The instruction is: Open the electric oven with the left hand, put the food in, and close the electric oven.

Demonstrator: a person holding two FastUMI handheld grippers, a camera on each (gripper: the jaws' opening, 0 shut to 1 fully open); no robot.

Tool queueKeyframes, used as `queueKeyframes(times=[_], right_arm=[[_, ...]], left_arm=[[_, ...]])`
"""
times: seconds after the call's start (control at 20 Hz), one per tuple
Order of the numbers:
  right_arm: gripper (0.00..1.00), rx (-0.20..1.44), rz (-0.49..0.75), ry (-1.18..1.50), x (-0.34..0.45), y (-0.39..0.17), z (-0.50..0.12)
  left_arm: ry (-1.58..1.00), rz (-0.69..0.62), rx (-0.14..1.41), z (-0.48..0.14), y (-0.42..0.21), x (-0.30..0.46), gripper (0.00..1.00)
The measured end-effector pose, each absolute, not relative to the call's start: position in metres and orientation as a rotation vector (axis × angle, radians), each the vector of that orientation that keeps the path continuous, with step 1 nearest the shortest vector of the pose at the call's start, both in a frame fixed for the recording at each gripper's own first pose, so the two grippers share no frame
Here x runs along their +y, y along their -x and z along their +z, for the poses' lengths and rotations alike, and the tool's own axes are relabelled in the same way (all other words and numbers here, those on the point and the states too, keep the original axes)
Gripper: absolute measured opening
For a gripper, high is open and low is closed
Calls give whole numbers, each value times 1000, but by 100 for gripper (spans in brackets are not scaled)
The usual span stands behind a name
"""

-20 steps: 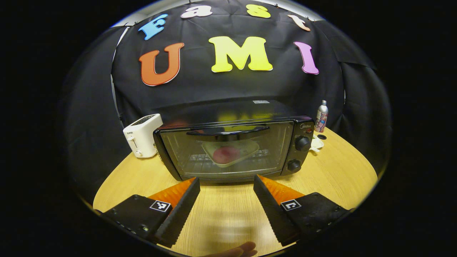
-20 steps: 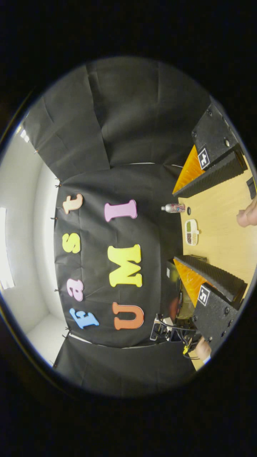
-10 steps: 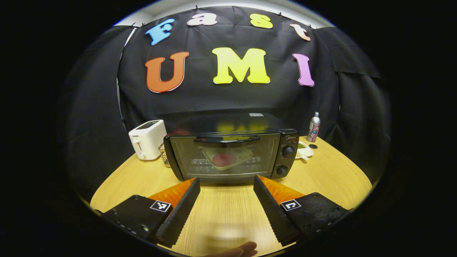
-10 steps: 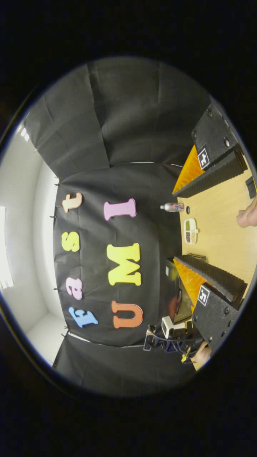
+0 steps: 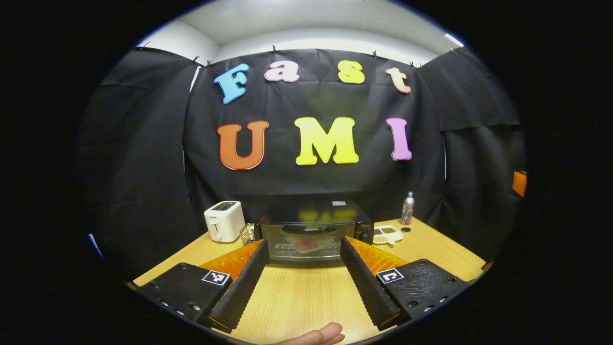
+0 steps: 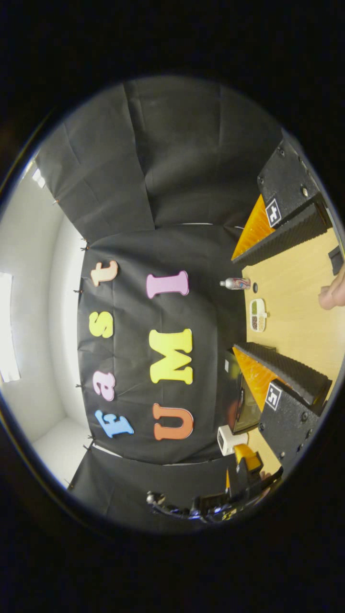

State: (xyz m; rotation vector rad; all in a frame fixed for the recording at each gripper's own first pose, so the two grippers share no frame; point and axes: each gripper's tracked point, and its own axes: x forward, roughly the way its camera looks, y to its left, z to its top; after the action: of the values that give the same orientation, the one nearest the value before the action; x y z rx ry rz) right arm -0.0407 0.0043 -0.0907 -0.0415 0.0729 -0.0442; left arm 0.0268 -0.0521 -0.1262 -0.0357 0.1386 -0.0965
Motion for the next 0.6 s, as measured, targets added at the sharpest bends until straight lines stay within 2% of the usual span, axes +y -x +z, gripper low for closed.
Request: queueKeyframes(times=[0.25, 0.6], right_arm=[[100, 53, -46, 46, -2, 59, -84], [100, 56, -24, 28, -10, 71, -87]], left_arm=[[48, -87, 77, -101, 26, -48, 95], [35, -83, 32, -82, 50, -48, 95]])
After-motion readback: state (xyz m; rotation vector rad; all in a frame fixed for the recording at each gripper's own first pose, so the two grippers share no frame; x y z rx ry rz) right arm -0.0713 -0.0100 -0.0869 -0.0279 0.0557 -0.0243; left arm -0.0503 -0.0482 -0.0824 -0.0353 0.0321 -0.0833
